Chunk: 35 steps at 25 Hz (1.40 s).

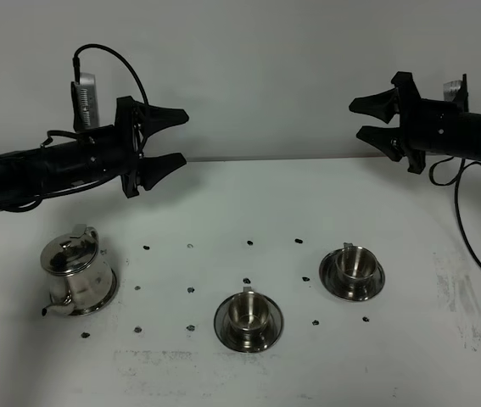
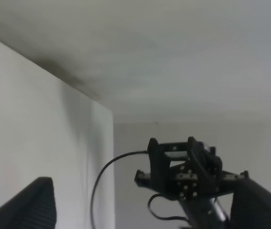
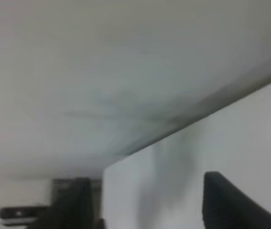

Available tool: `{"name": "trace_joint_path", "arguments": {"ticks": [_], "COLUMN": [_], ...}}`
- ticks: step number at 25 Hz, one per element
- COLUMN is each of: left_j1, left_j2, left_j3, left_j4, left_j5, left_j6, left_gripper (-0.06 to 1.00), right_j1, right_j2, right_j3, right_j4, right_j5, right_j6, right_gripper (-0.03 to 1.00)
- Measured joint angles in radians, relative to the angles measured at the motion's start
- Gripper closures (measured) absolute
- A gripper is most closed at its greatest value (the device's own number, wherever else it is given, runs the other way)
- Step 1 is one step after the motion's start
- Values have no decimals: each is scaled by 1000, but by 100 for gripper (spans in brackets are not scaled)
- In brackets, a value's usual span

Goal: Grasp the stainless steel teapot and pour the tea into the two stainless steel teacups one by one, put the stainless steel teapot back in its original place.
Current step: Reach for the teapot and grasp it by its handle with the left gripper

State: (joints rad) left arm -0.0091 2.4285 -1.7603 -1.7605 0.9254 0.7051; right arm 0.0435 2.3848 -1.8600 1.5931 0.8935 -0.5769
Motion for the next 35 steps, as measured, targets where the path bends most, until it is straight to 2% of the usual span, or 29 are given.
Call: {"name": "trace_joint_path", "arguments": {"ticks": [3, 5, 7, 10, 13, 16, 17, 19, 21, 23, 27, 30, 35], "left_j1": [0, 0, 0, -1, -6, -25, -33, -40, -42, -42, -42, -42, -42], "left_j2": [-1, -14, -35, -78, -133, -192, -212, -258, -301, -348, -458, -558, -733], "left_j3": [0, -1, -16, -67, -119, -152, -154, -159, -160, -156, -70, 56, 296], "left_j4": [11, 71, 181, 432, 706, 961, 1023, 1094, 1126, 1138, 1154, 1155, 1132], "left_j5": [10, 3, -25, -60, -86, -110, -121, -134, -137, -130, -151, -230, -464], "left_j6": [118, 191, 231, 215, 136, 47, 14, -29, -52, -60, -62, -45, 20], "left_gripper": [25, 28, 30, 33, 34, 36, 36, 36, 36, 36, 36, 36, 36], "right_j1": [0, 0, 0, 0, 0, 10, 17, 43, 70, 96, 137, 172, 191], "right_j2": [0, 0, 0, 0, 0, 0, -5, -33, -77, -130, -280, -401, -571], "right_j3": [-4, -22, -49, -108, -197, -301, -328, -345, -348, -348, -321, -232, -27], "right_j4": [-1, -14, -42, -121, -259, -478, -577, -799, -1036, -1192, -1392, -1472, -1480], "right_j5": [4, 15, 28, 40, 56, 86, 96, 109, 117, 130, 181, 192, 174], "right_j6": [-160, -287, -379, -441, -407, -269, -205, -85, 17, 111, 221, 245, 264], "right_gripper": [49, 50, 50, 50, 50, 50, 50, 50, 50, 50, 51, 53, 54]}}
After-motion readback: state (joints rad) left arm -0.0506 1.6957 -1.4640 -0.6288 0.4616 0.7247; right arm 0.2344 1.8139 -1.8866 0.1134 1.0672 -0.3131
